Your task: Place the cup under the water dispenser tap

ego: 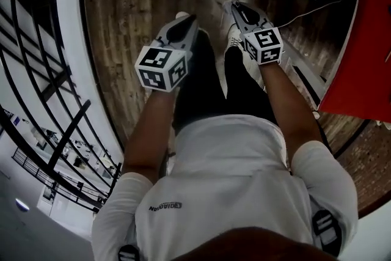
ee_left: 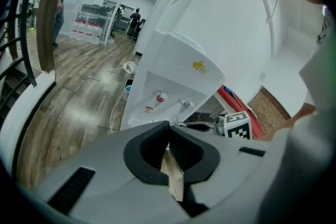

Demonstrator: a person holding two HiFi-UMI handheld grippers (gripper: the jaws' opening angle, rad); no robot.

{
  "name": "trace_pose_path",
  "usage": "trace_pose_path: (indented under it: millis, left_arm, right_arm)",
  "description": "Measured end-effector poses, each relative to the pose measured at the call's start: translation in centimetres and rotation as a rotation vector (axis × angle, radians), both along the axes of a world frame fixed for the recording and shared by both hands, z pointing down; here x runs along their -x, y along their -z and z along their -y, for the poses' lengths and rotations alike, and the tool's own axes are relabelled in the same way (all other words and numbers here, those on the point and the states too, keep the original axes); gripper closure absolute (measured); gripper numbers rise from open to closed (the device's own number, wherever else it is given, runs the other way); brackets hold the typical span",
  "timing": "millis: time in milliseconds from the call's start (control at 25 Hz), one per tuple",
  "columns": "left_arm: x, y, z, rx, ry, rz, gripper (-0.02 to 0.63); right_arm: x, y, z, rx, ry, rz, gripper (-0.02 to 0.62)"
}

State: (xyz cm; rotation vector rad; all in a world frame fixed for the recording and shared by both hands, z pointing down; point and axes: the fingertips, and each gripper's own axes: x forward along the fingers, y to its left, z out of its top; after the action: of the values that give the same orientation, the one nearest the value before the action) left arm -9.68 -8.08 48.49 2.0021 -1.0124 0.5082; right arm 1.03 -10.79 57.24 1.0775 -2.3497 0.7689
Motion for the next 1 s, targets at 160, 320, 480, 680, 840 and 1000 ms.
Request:
trace_pose_path:
  millis: [160,320,480,680,840,1000]
  left_arm:
    - [0.1,-2.5,0.1,0.036,0.007,-0.021,0.611]
    - [0.4,-4.8,0.2,0.065,0.017,-0.035,0.611]
    - [0.5,-6.8,0.7,0.087,0.052,-0.064,0.611]
    - [0.0,-8.2,0.2,0.085,0.075,-0.07,0.611]
    - [-0.4,-9.8,-1.4,0.098,0.082,-0.065,0.611]
    - [-0.6,-11.2,-3.2,0.12,0.073,-0.05,0.611]
  right_arm:
    - [0.2,-2.6,1.5,-0.025,-0.021,-0.034,0.546]
    - [0.7,-3.5,3.1,-0.084,-0.007,-0.045,0.546]
    - [1.4,-4.1,4.3,-0.153,0.014,-0.03,0.546]
    - [2.0,-4.9,5.0,-0.261,0.063,-0.001,0.546]
    - [2.9,-5.8,5.3,-0.393,0.172,-0.08,0.546]
    - [3.3,-6.0,5.8,-0.511,0.254,-0.132,0.546]
